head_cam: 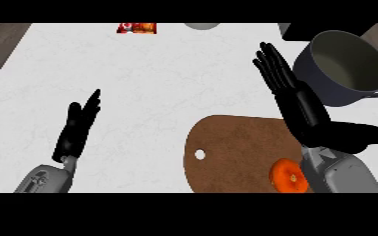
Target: Pick the squash from the cutting board and place it in the pot
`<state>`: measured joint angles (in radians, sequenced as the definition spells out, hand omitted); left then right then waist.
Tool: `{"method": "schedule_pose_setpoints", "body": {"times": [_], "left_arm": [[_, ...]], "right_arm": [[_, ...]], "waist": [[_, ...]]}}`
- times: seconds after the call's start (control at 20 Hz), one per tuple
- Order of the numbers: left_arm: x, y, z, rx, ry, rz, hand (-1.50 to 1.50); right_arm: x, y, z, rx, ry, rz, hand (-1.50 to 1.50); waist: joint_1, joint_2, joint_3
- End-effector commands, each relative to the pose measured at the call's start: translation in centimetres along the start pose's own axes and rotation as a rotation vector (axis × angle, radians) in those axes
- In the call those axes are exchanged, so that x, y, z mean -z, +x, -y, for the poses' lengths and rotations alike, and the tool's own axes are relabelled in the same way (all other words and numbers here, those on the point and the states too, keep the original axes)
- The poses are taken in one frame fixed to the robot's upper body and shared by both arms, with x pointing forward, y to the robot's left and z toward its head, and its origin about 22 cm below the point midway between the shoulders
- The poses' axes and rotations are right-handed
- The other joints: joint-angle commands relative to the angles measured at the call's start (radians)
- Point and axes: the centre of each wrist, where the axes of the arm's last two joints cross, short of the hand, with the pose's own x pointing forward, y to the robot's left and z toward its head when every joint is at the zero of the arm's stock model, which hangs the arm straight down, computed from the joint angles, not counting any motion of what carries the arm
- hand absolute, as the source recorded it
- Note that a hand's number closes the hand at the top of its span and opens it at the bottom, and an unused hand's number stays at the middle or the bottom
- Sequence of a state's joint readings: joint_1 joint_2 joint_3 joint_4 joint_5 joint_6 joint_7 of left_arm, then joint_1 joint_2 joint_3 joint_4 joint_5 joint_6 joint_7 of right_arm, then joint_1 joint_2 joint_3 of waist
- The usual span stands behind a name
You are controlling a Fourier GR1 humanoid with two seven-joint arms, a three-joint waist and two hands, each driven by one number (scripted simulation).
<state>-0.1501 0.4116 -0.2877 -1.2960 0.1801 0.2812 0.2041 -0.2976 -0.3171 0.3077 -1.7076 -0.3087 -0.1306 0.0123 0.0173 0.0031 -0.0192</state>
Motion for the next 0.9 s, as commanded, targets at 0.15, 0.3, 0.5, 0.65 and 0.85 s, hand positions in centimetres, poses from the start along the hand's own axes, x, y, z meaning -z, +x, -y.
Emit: {"method": "schedule_pose_setpoints", "body": {"times": [0.15, 0.3, 0.5, 0.65, 0.85], "left_arm": [[-0.4, 0.5, -5.5, 0.042, 0.199, 0.083, 0.00], [-0.5, 0.5, -5.8, 0.048, 0.215, 0.087, 0.00], [-1.4, -0.6, -7.1, 0.032, 0.254, 0.072, 0.00], [-2.6, -0.8, -8.2, 0.043, 0.248, 0.096, 0.00], [-3.4, 0.1, -8.8, 0.036, 0.203, 0.147, 0.00]], "right_arm": [[-8.8, -5.9, 5.2, -0.070, -0.585, -0.449, 1.50], [-14.5, -6.4, 12.4, -0.634, -0.602, -0.660, 1.50], [-18.6, -5.9, 12.3, -0.872, -0.885, -0.501, -1.50], [-21.2, -4.7, 8.4, -0.858, -0.987, -0.436, -1.50], [-25.0, -2.6, 2.6, -0.836, -0.982, -0.512, -1.50]], "waist": [[-0.086, -0.023, 0.018], [-0.123, -0.005, -0.022], [-0.138, -0.036, 0.006], [-0.120, -0.038, 0.011], [-0.070, -0.017, 0.012]]}}
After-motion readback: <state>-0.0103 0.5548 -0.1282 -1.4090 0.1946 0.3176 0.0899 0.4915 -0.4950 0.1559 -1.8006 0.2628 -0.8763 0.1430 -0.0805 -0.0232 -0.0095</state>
